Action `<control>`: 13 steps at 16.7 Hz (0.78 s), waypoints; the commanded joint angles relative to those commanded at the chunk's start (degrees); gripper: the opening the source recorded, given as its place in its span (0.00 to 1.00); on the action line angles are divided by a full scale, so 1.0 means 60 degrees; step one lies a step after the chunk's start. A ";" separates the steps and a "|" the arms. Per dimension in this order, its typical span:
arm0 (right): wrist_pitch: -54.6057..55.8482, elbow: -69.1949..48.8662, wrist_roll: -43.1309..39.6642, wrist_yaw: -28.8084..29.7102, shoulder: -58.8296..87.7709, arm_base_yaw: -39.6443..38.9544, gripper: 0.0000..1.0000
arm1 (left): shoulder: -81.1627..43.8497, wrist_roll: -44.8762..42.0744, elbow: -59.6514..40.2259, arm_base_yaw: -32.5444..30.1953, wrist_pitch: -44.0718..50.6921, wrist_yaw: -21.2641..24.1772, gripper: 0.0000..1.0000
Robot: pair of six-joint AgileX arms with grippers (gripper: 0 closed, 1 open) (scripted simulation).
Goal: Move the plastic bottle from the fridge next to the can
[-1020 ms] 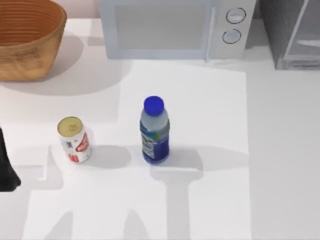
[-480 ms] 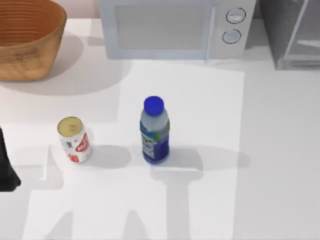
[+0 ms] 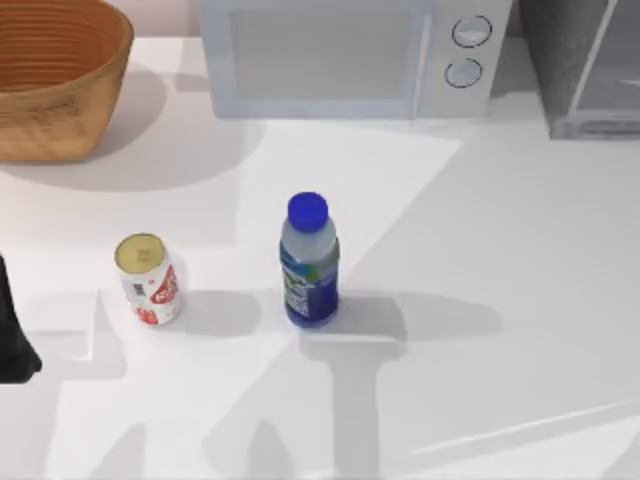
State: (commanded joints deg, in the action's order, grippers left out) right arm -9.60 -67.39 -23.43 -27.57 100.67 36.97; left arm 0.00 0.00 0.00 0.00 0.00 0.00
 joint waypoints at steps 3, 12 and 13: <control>0.0573 0.0331 0.0864 0.1110 -0.0381 -0.2330 1.00 | 0.0000 0.0000 0.0000 0.0000 0.0000 0.0000 1.00; 0.2137 0.1758 0.3758 0.4193 -0.1313 -0.5910 1.00 | 0.0000 0.0000 0.0000 0.0000 0.0000 0.0000 1.00; 0.2137 0.1758 0.3758 0.4193 -0.1313 -0.5910 1.00 | 0.0000 0.0000 0.0000 0.0000 0.0000 0.0000 1.00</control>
State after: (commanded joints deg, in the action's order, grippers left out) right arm 3.23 -56.84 -0.88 -2.41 92.79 1.51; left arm 0.00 0.00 0.00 0.00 0.00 0.00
